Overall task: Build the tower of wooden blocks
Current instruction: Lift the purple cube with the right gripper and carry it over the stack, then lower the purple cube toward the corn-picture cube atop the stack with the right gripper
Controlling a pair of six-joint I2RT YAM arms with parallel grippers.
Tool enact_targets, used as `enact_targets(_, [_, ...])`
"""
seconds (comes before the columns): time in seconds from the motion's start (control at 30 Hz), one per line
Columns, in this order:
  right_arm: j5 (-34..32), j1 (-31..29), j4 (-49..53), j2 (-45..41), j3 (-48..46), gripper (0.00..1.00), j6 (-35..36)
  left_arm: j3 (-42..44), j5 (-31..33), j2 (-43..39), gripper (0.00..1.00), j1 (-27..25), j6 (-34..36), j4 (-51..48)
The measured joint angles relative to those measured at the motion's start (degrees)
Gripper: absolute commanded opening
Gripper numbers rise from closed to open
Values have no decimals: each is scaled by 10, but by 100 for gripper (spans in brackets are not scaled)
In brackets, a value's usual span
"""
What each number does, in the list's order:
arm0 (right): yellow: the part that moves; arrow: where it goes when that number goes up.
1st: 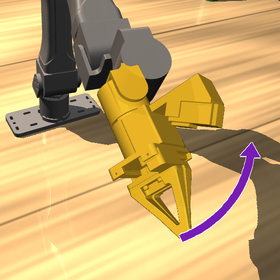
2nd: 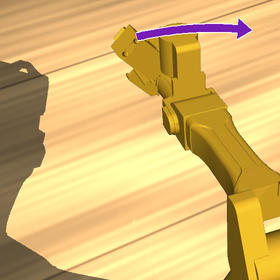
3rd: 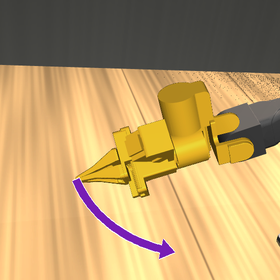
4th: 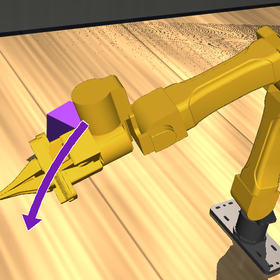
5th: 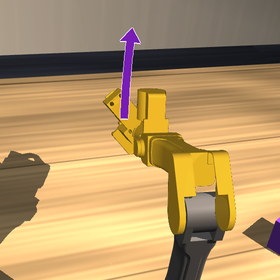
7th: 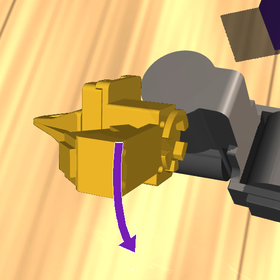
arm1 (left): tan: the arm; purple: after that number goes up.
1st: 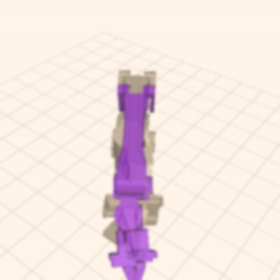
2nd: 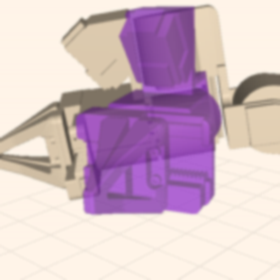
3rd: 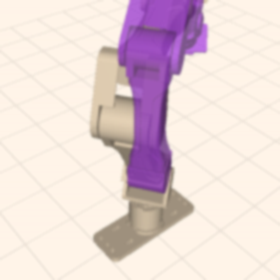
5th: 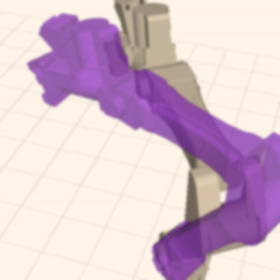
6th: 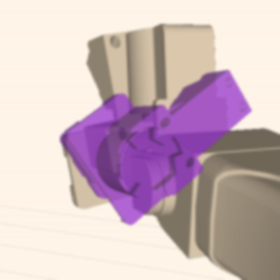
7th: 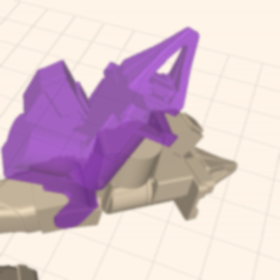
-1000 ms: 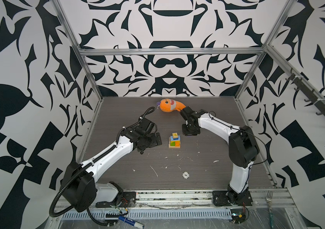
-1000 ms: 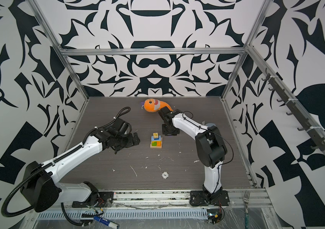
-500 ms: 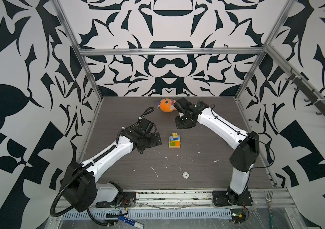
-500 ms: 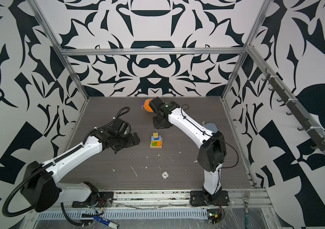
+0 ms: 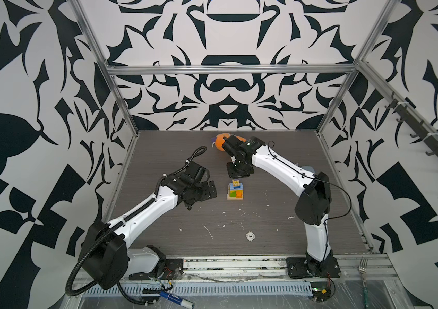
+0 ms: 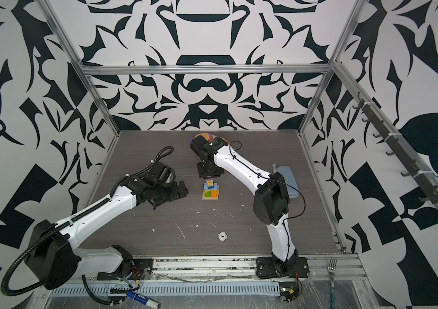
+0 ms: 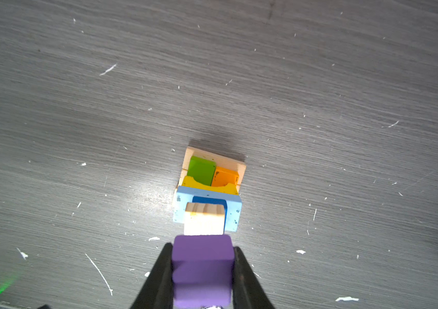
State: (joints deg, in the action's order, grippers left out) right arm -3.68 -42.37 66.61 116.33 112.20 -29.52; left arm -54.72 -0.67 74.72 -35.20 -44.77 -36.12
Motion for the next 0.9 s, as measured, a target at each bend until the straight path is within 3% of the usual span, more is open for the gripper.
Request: enact_targets(0.9, [1,-2,-16,0,-22,32,1,0,-7,4,100,1,-2,4])
